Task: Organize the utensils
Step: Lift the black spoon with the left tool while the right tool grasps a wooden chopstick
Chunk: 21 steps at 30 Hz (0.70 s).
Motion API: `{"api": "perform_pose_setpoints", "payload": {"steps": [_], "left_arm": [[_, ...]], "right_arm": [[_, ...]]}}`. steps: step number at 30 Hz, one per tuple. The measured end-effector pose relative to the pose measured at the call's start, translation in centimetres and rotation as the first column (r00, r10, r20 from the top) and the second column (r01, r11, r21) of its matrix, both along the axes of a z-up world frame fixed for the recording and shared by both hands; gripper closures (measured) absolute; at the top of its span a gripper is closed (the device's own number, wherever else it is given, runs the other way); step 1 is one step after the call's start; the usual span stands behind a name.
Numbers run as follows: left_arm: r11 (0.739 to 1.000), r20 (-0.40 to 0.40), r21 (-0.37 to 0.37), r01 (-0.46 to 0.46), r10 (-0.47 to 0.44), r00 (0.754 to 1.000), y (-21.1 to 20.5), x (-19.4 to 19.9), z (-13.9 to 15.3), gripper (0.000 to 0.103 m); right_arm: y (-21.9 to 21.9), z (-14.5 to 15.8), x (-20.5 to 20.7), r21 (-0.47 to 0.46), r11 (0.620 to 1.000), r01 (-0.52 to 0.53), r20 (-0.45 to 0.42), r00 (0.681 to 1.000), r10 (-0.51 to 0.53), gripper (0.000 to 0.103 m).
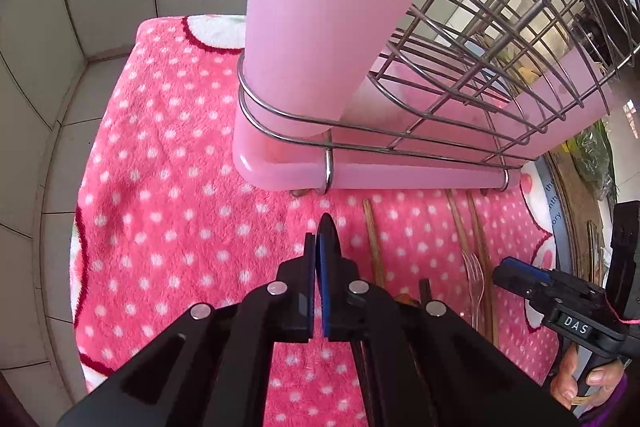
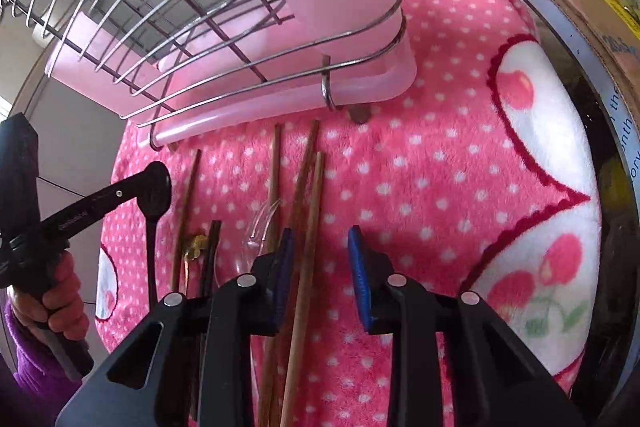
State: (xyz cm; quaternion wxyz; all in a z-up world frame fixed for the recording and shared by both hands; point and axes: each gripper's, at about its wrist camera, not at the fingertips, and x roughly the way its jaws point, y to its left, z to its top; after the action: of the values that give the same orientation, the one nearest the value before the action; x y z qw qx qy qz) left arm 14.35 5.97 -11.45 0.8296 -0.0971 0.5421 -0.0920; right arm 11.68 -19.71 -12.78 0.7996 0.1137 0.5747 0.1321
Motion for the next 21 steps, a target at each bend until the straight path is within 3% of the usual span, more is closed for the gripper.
{"api": "perform_pose_setpoints", "payload": {"steps": [8, 12, 21], "left_arm": [[0.999, 0.023, -0.005, 0.039, -0.039, 0.999, 0.7, -0.2, 1.5, 0.102], [0.998, 0.039, 0.004, 0.055, -0.055, 0.998, 1.1, -0.5, 2.5, 0.102], [0.999, 0.078, -0.028, 0.027, -0.025, 0.997, 2.3, -2.0, 4.3, 0.102]], "right_arm": [[2.5, -0.6, 1.2, -0.104, 0.994, -0.019, 0.010, 1.000, 0.021, 0.076], [3.6, -0.7, 1.5, -0.170, 0.985, -0.037, 0.033, 0.999, 0.044, 0.091], [0.0, 0.8, 0.3, 0.016, 0.999, 0.034, 0.045, 0.998, -0.035, 0.097]]}}
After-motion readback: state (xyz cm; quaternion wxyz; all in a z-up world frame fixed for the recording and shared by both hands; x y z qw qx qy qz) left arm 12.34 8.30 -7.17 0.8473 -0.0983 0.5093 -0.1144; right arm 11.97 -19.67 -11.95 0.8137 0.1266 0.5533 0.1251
